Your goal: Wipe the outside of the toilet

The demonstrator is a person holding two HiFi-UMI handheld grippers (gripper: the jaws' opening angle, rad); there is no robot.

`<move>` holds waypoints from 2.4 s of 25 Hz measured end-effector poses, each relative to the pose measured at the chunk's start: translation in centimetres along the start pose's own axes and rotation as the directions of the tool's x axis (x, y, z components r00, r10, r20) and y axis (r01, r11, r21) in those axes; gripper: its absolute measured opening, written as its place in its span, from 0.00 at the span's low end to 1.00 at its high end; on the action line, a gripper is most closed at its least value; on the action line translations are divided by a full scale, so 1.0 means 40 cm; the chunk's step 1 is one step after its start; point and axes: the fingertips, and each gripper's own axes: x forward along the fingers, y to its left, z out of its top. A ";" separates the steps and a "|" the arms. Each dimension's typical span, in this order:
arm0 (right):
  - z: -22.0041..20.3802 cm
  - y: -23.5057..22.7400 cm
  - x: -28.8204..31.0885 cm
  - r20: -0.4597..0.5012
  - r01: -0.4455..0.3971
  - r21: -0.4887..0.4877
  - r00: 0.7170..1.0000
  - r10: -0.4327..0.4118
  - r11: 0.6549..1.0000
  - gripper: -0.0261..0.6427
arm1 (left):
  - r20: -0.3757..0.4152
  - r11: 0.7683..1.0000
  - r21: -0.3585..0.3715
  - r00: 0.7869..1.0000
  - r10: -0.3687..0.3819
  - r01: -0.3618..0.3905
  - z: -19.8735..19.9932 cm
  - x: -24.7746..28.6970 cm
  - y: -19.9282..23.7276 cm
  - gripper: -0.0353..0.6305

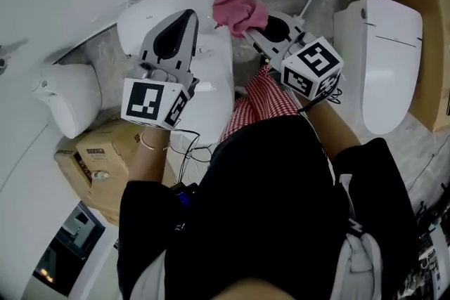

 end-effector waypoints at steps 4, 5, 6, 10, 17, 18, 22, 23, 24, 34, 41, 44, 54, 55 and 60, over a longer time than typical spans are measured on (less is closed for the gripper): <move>-0.044 -0.082 0.053 -0.037 -0.016 0.028 0.999 0.017 0.999 0.15 | -0.013 0.998 -0.017 0.998 0.057 -0.058 -0.029 0.062 0.019 0.06; -0.062 -0.098 0.069 -0.057 -0.020 0.022 0.998 0.021 1.000 0.15 | -0.016 0.997 -0.018 0.997 0.069 -0.070 -0.035 0.072 0.024 0.06; -0.080 -0.110 0.087 -0.074 -0.023 0.016 0.997 0.024 1.000 0.15 | -0.019 0.996 -0.022 0.996 0.082 -0.083 -0.043 0.081 0.031 0.06; -0.141 -0.137 0.150 -0.089 -0.031 0.030 0.995 0.033 0.999 0.15 | -0.029 0.991 -0.039 0.991 0.130 -0.131 -0.089 0.096 0.059 0.06; -0.225 -0.165 0.278 -0.071 0.020 0.104 0.997 -0.013 0.994 0.15 | -0.035 0.978 -0.091 0.982 0.185 -0.188 -0.199 0.137 0.138 0.06; -0.238 -0.170 0.296 -0.083 0.018 0.087 0.997 -0.010 0.996 0.15 | -0.030 0.974 -0.109 0.980 0.198 -0.200 -0.211 0.141 0.153 0.06; -0.297 -0.200 0.364 -0.134 -0.014 0.004 0.991 0.014 1.000 0.15 | -0.025 0.963 -0.127 0.971 0.236 -0.237 -0.262 0.163 0.203 0.06; -0.310 -0.207 0.374 -0.142 -0.016 0.004 0.990 0.016 1.000 0.15 | -0.021 0.961 -0.133 0.970 0.242 -0.242 -0.273 0.165 0.211 0.06; -0.323 -0.213 0.383 -0.148 -0.014 0.006 0.989 0.015 1.000 0.15 | -0.016 0.959 -0.140 0.969 0.247 -0.247 -0.283 0.166 0.218 0.06; -0.417 -0.240 0.438 -0.138 0.018 0.033 0.990 -0.013 0.999 0.15 | -0.066 0.951 -0.183 0.968 0.240 -0.249 -0.392 0.185 0.234 0.06; -0.418 -0.268 0.464 -0.104 0.036 0.024 0.994 -0.033 0.999 0.15 | -0.067 0.948 -0.214 0.971 0.227 -0.237 -0.408 0.193 0.236 0.06; -0.416 -0.285 0.471 -0.088 0.051 0.030 0.995 -0.048 0.998 0.15 | -0.069 0.946 -0.221 0.972 0.226 -0.235 -0.415 0.199 0.241 0.06; -0.520 -0.381 0.472 -0.196 0.121 0.033 0.974 -0.112 0.992 0.15 | -0.037 0.941 -0.250 0.973 0.227 -0.229 -0.398 0.201 0.240 0.06; -0.531 -0.384 0.470 -0.203 0.125 0.033 0.972 -0.116 0.992 0.15 | -0.037 0.941 -0.250 0.974 0.225 -0.228 -0.400 0.200 0.239 0.06; -0.569 -0.402 0.470 -0.225 0.148 0.038 0.965 -0.135 0.988 0.15 | -0.047 0.935 -0.263 0.972 0.232 -0.236 -0.421 0.190 0.242 0.06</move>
